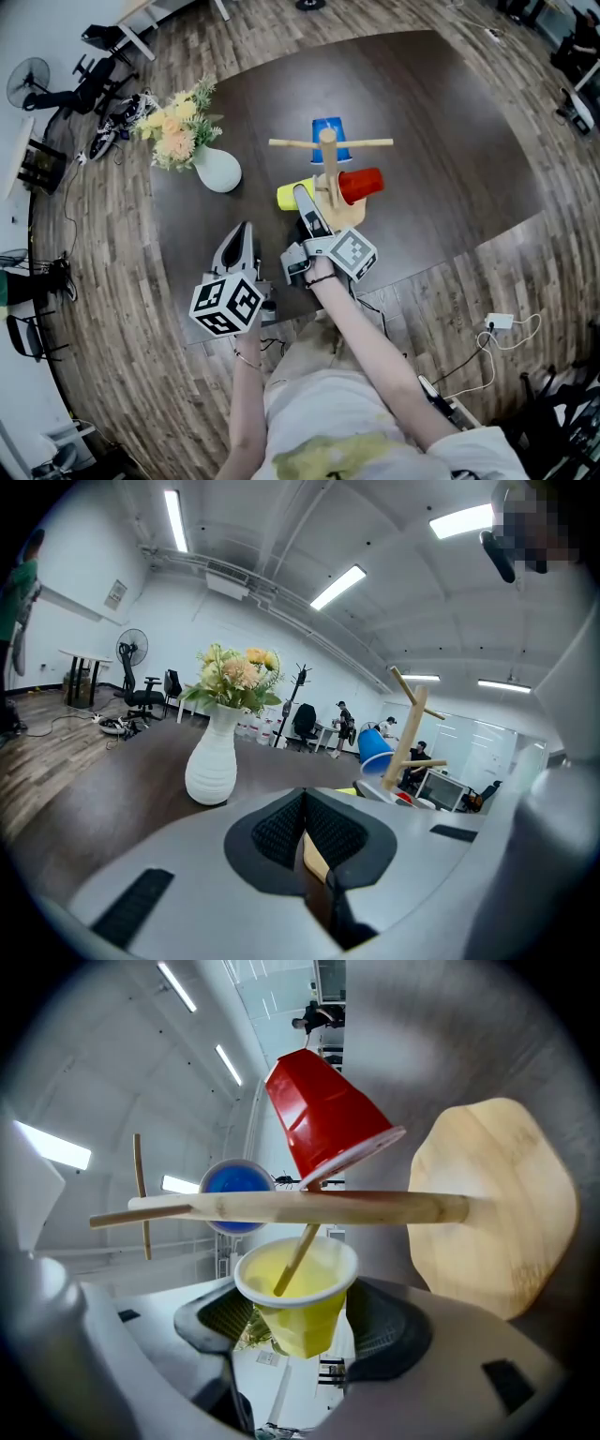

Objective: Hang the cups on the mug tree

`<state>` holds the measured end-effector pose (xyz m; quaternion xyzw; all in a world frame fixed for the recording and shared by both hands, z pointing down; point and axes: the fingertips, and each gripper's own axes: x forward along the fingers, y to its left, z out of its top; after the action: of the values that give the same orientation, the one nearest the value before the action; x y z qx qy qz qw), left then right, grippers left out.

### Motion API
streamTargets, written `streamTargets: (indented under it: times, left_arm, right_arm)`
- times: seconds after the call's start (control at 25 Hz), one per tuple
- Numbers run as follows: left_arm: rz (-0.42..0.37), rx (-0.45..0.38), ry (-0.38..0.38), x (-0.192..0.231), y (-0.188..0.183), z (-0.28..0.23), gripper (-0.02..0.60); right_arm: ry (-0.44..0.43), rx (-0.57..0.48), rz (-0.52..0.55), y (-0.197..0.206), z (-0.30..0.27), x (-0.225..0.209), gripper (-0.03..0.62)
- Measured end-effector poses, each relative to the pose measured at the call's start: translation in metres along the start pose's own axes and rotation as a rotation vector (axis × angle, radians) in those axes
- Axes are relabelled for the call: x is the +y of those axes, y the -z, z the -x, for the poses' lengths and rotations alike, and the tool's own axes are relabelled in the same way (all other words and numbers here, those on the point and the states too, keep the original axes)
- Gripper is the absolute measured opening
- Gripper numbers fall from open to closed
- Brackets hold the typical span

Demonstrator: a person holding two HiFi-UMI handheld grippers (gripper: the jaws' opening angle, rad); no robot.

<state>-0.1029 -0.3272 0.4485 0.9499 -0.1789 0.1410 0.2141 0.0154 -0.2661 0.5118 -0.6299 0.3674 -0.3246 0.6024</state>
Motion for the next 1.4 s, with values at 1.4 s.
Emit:
streamTargets:
  times: [1.4]
  left_arm:
    - [-0.028, 0.013, 0.022, -0.01, 0.006, -0.004, 0.023]
  right_arm:
    - [-0.018, 0.281, 0.054, 0.025, 0.018, -0.011, 0.36]
